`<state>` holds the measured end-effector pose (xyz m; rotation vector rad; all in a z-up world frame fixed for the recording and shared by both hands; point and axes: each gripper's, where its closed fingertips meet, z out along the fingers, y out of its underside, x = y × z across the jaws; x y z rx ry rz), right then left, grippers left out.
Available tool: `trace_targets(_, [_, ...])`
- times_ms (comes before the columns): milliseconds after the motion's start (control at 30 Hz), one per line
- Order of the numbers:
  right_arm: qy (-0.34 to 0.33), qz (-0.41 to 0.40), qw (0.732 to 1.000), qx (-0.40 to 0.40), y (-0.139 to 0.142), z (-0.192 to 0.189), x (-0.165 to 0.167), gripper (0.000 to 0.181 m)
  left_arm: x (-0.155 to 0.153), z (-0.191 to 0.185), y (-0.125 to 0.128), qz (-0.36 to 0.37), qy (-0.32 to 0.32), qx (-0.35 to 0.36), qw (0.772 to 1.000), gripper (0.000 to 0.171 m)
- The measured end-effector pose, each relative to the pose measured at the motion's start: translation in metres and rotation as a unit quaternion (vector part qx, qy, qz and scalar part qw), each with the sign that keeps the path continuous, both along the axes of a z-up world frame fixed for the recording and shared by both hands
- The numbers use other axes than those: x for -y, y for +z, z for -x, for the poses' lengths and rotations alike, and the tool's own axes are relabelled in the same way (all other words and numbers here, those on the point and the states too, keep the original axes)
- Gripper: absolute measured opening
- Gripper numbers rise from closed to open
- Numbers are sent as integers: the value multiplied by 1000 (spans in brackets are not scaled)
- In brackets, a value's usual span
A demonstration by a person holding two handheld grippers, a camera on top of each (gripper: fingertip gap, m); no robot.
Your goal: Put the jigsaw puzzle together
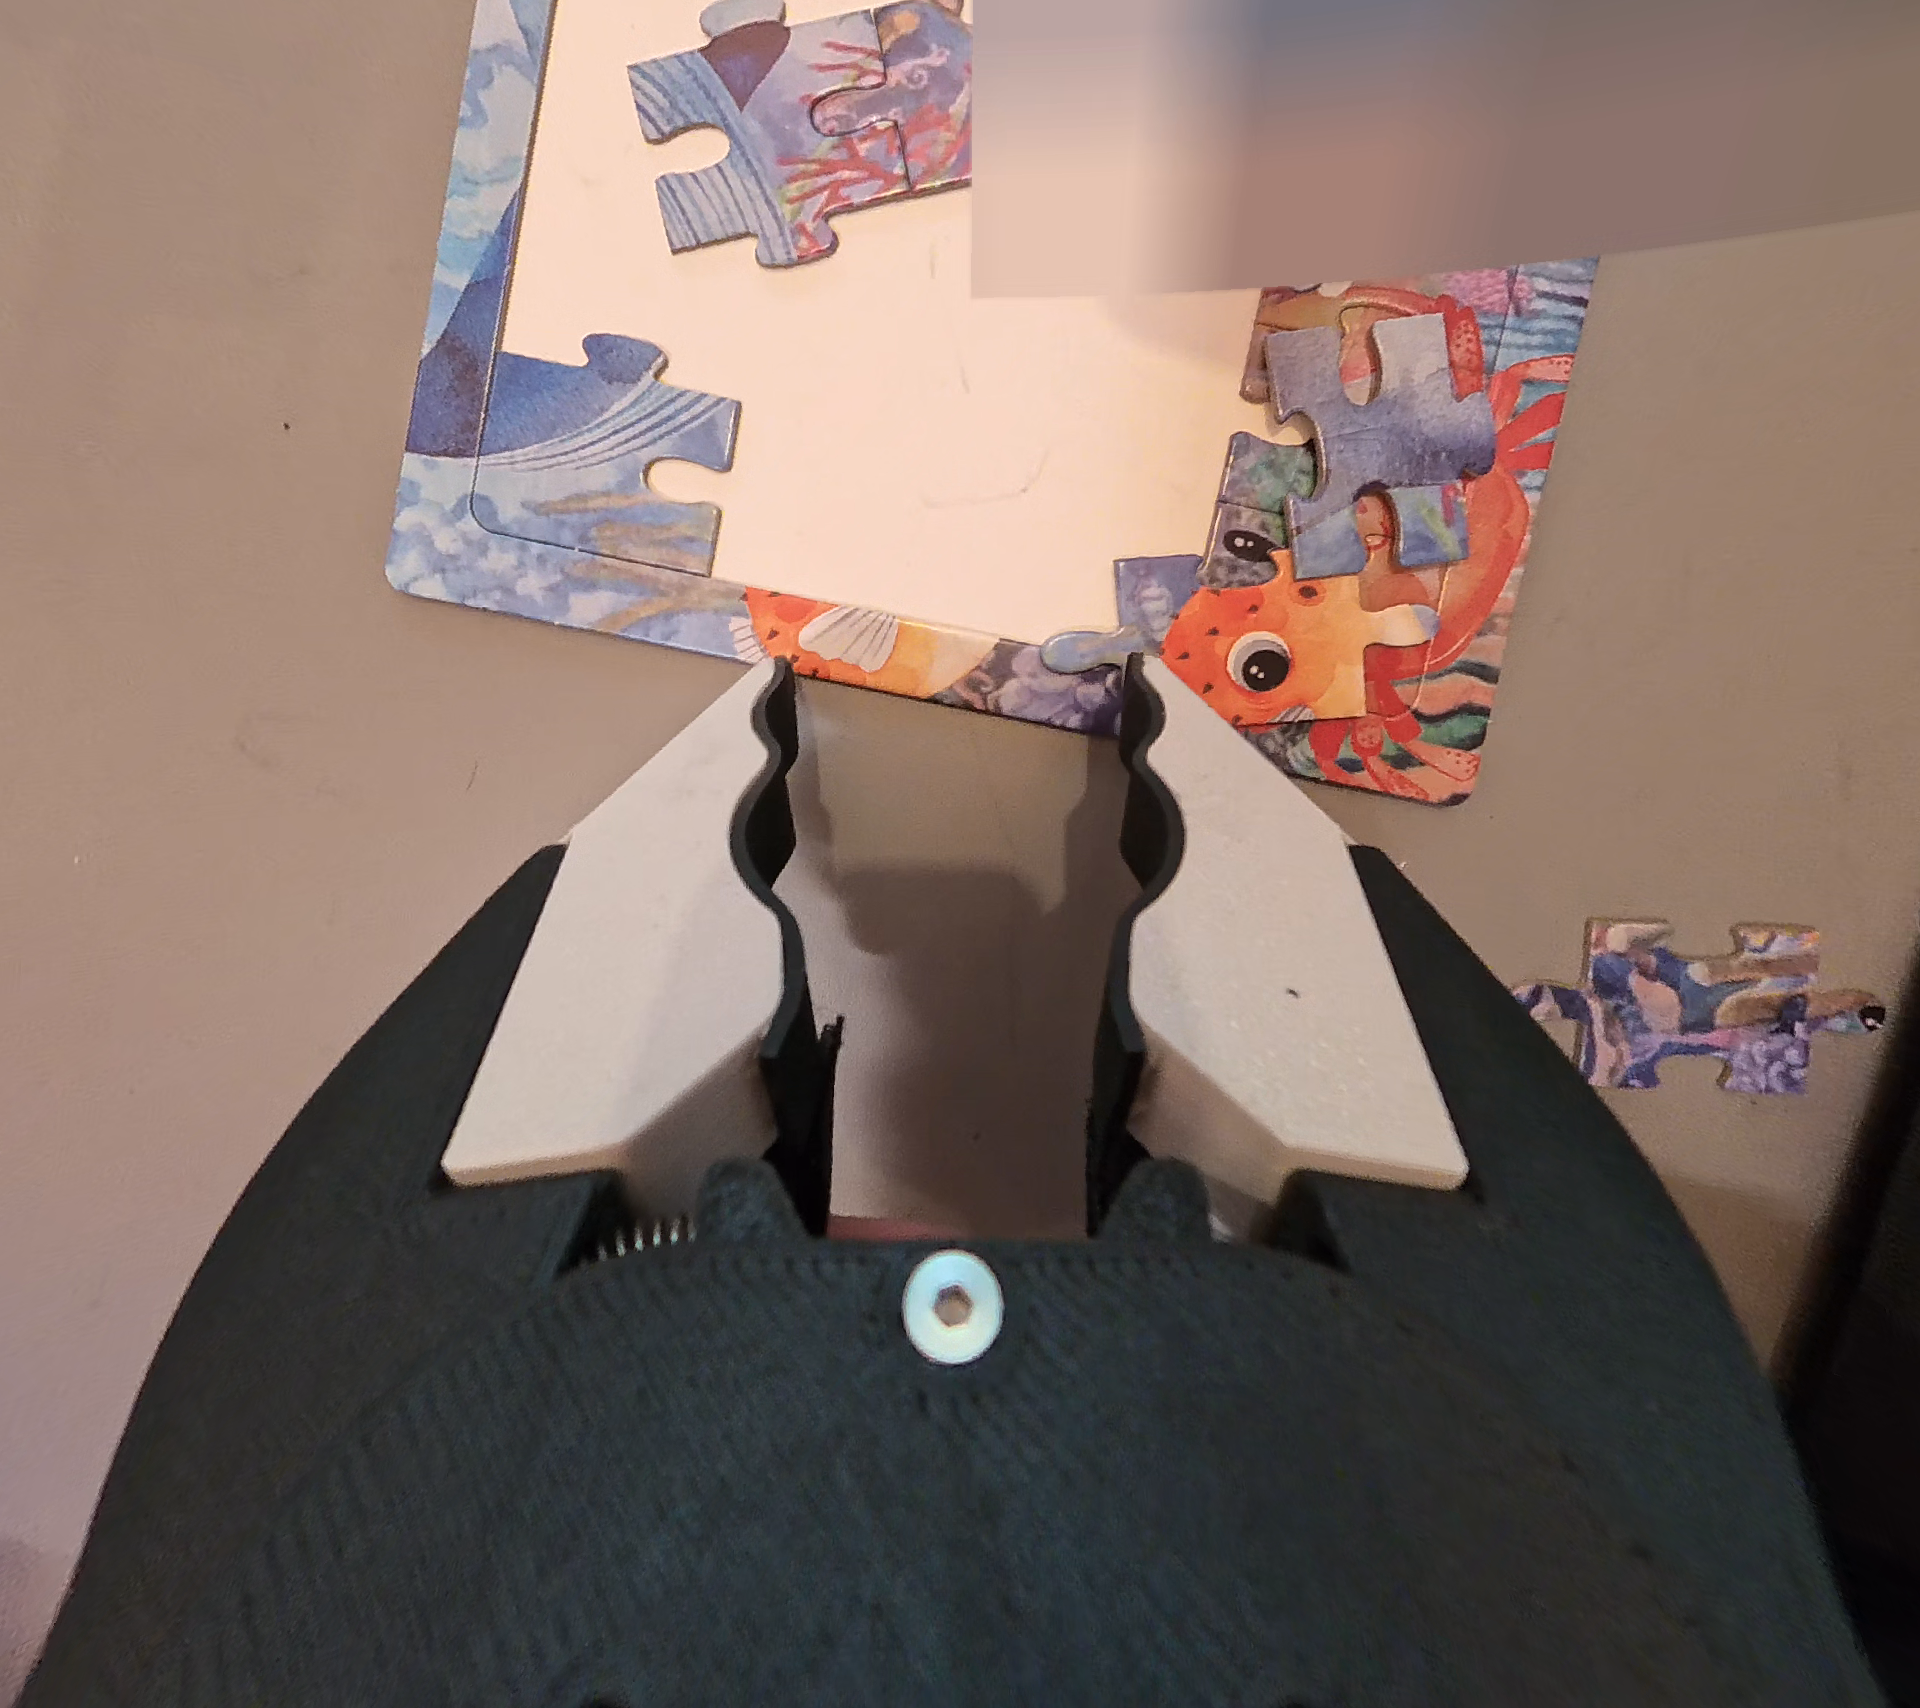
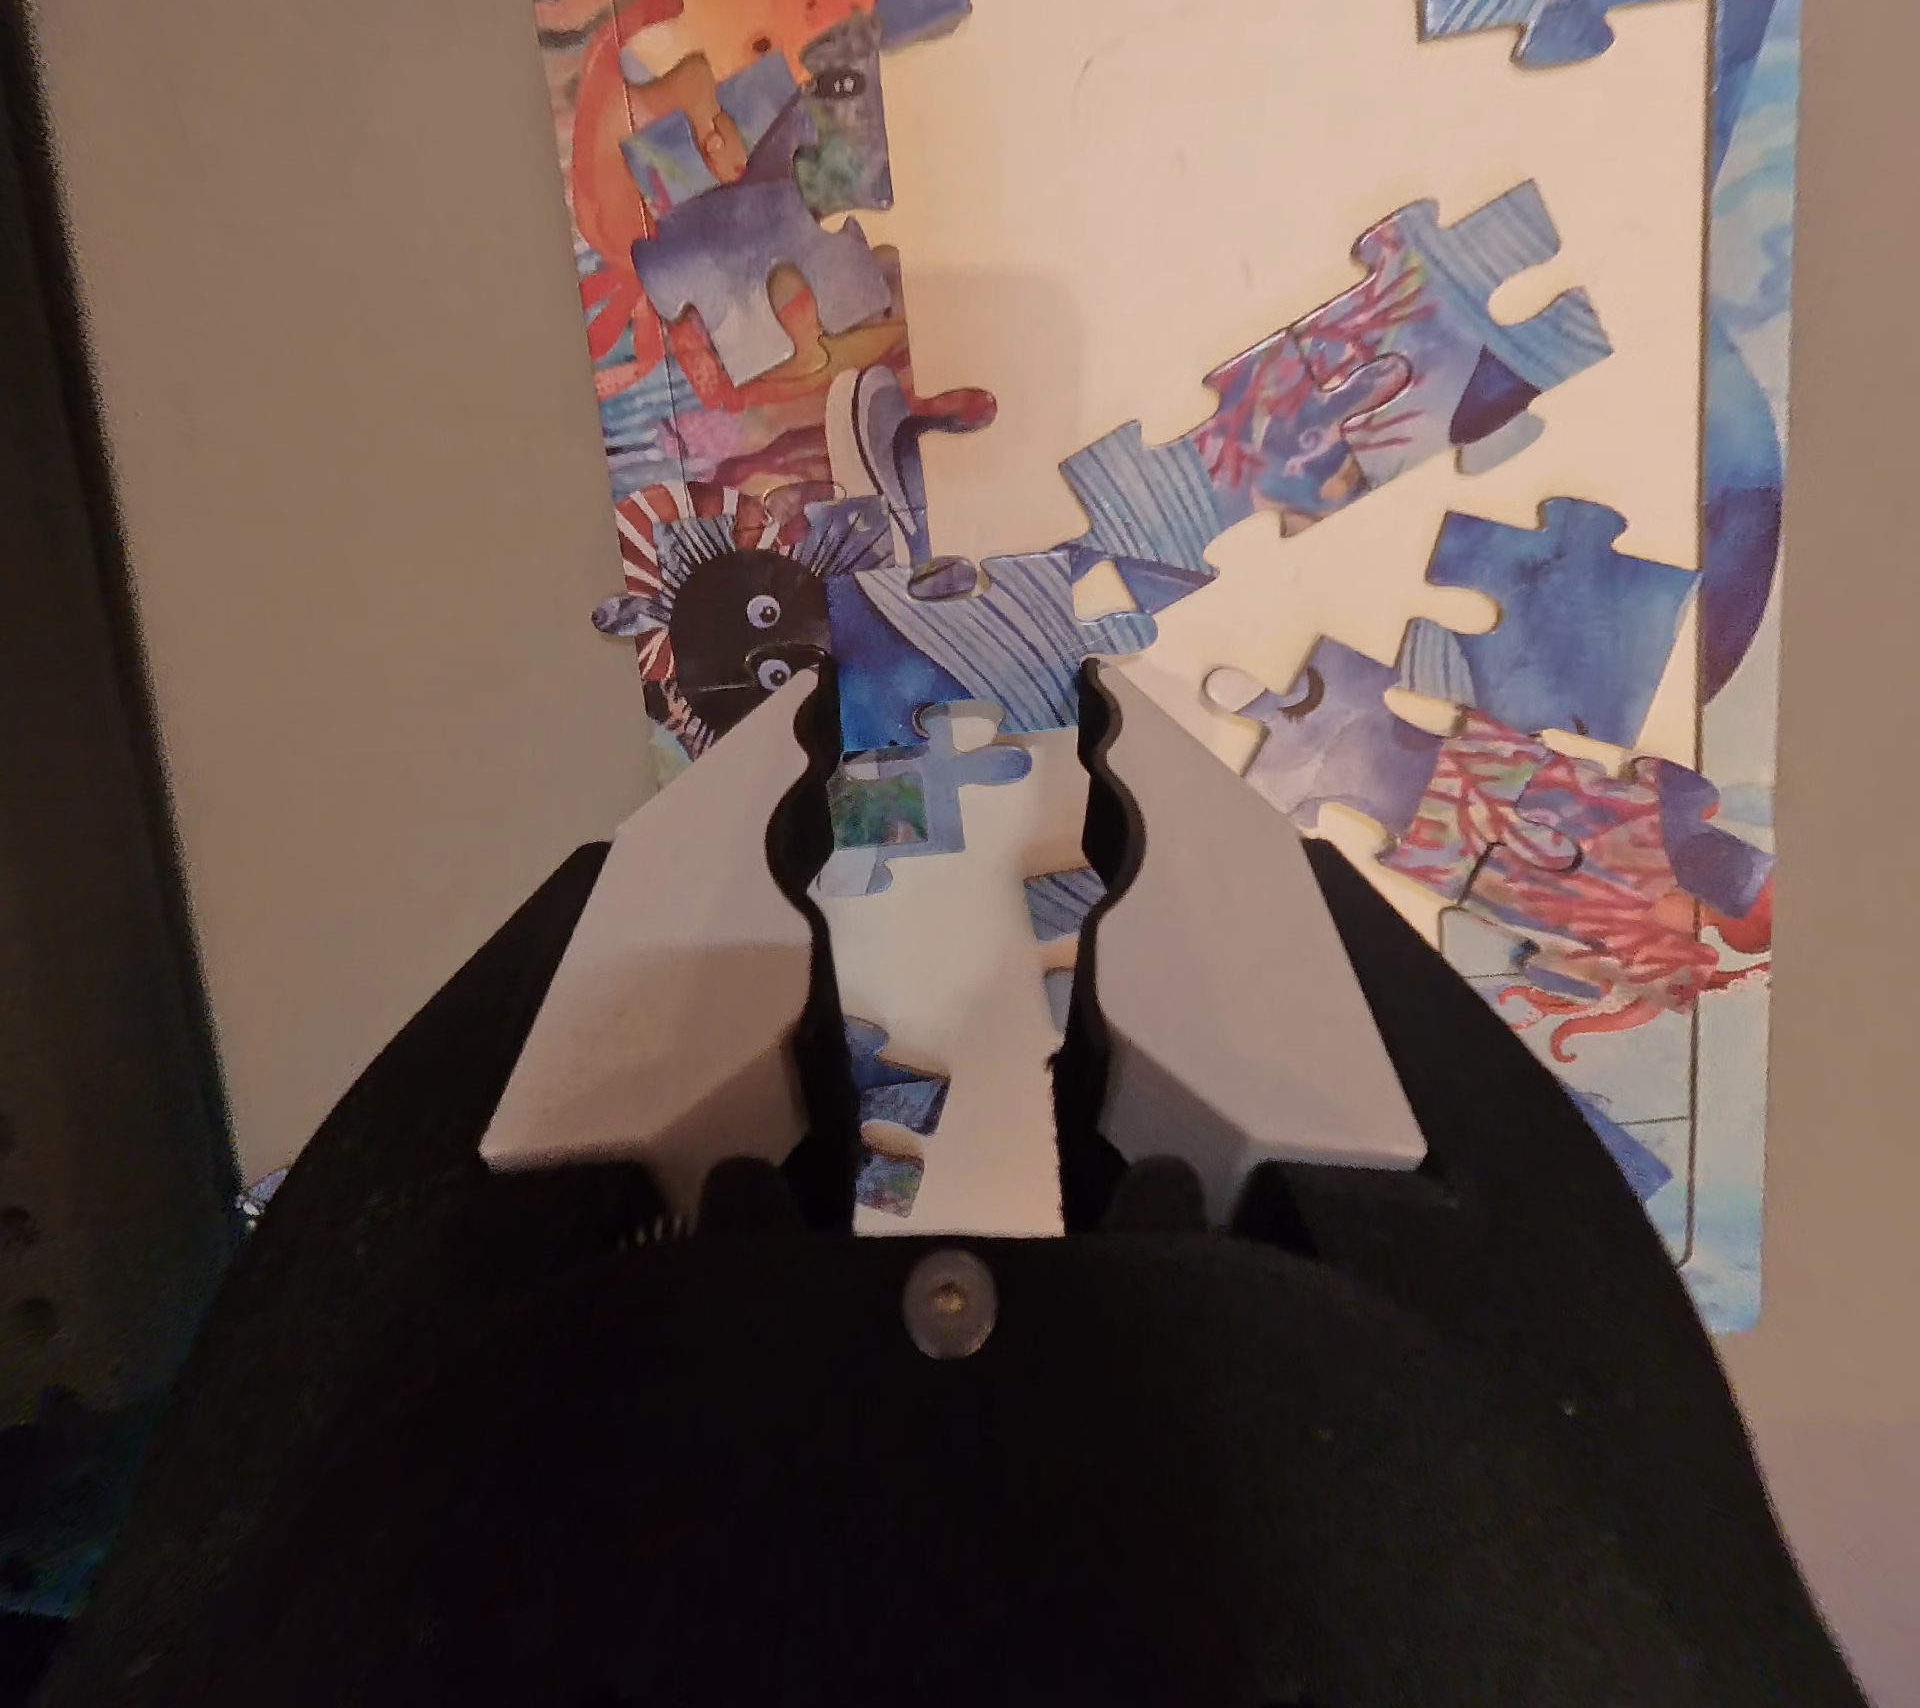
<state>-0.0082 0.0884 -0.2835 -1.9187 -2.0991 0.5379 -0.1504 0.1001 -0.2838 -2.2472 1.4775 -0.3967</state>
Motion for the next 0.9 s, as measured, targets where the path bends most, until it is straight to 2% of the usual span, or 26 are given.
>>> trace_targets(167, [-10,-14,1000,-13,5,2,-1,56,-2,1,2,-5,4,3,1000,60])
trace_targets(300, [-75,-33,996,-47,17,20,-29,55,-4,-2,1,-8,2,3,1000,60])
trace_targets(400, [-121,-47,990,-53,13,38,-50,56,-7,-2,1,-15,7,1,1000,59])
trace_targets(600, [-197,-31,979,-39,-6,59,-71,60,-11,1,0,-15,18,2,1000,58])
trace_targets(767, [-216,-30,975,-51,-4,62,-72,47,-6,-2,-3,0,16,6,1000,55])
trace_targets(900, [-240,-22,969,-57,-5,63,-76,52,-5,-4,-3,2,15,6,1000,55])
